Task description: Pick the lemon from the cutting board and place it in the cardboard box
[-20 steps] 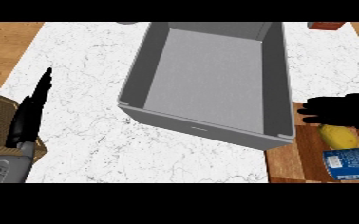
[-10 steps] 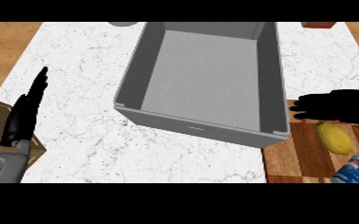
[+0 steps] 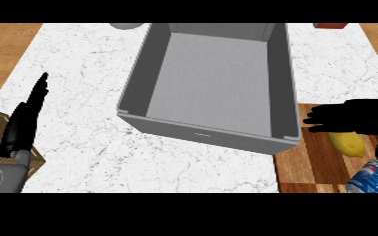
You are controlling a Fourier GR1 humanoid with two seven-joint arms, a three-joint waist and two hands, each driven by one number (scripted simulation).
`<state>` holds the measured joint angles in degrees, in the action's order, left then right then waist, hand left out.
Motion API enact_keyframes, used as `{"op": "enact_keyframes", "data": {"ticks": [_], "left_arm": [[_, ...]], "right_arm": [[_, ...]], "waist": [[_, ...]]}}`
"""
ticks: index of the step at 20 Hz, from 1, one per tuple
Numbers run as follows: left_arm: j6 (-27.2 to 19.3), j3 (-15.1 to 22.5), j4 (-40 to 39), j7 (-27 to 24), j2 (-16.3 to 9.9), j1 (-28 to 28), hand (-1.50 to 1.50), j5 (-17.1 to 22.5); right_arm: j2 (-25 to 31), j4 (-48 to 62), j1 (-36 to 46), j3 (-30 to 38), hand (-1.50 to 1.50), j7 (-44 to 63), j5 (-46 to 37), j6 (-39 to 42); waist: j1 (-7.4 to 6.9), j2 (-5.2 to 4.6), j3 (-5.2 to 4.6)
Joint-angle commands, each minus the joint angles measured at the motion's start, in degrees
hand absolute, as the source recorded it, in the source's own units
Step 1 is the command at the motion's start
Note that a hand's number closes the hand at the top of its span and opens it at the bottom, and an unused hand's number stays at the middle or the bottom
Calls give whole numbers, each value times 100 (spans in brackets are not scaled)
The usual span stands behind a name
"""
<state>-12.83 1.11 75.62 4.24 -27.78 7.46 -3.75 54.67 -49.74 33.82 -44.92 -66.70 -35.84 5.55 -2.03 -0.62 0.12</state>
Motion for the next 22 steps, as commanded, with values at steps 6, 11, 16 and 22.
{"op": "enact_keyframes", "data": {"ticks": [6,11,16,22], "left_arm": [[-66,-106,54,241,16,144,0,-82],[202,-262,35,-87,-74,-229,0,10],[148,-335,-119,-6,-58,38,0,-90],[225,-251,219,66,-38,-244,0,-93]], "right_arm": [[274,-88,192,-297,-150,-1299,-120,175],[-179,723,146,-277,-150,-991,-445,-240],[-772,846,68,-294,150,-508,-483,-373],[-859,835,-37,249,150,-755,-85,-1224]], "waist": [[129,46,-8],[70,39,-6],[125,33,-7],[91,41,4]]}}
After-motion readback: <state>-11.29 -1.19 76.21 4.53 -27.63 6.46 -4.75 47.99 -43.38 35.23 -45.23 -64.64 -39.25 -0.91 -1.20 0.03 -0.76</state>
